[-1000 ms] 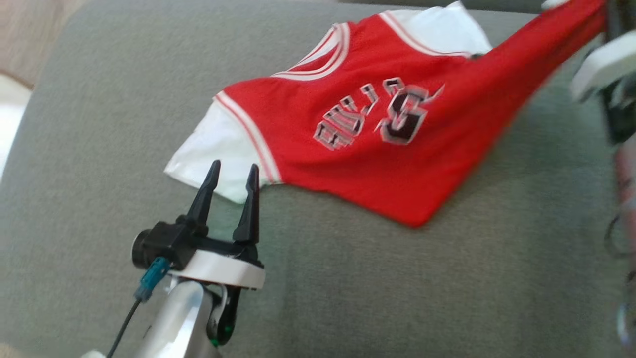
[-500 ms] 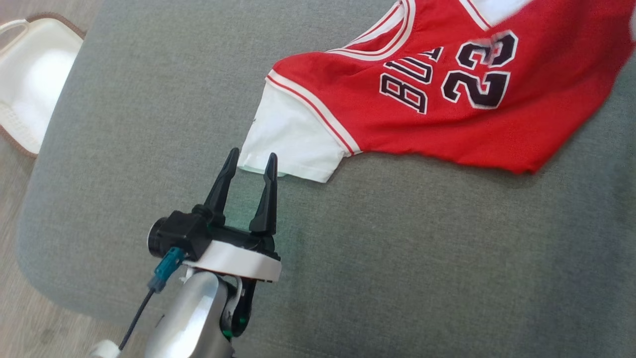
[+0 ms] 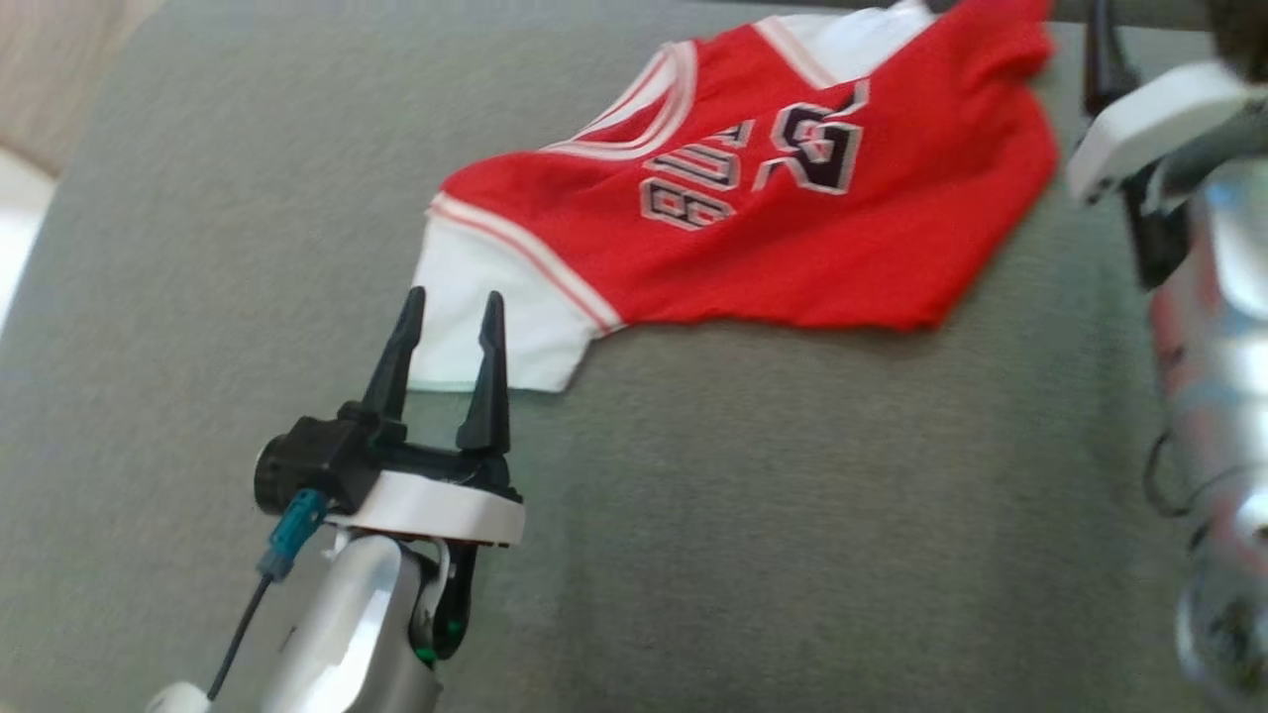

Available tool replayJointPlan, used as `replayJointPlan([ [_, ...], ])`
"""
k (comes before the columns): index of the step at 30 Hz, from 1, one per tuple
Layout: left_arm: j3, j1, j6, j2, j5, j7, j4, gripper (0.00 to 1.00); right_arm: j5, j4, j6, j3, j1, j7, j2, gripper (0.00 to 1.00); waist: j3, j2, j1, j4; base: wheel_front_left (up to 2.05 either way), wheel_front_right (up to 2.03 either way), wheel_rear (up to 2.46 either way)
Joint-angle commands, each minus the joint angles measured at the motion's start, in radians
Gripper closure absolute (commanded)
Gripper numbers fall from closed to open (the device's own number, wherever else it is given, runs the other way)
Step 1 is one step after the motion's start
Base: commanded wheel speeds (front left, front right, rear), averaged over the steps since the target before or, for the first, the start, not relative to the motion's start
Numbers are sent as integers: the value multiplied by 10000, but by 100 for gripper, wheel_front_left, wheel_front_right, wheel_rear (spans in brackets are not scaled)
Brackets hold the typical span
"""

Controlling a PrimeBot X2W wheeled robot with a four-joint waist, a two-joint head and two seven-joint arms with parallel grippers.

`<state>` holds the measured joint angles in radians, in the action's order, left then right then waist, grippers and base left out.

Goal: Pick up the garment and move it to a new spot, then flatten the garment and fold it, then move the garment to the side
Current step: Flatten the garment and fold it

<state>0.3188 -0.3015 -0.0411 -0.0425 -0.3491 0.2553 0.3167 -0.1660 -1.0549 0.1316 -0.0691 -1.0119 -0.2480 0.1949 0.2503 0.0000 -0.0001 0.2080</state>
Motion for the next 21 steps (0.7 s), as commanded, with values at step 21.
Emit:
replayJointPlan([
  [21, -1473, 1153, -308, -78, 542, 65, -397, 0, 3184, 7021, -9, 595, 7868, -136, -1443, 0, -1776, 0, 1, -1985, 0, 0, 0],
])
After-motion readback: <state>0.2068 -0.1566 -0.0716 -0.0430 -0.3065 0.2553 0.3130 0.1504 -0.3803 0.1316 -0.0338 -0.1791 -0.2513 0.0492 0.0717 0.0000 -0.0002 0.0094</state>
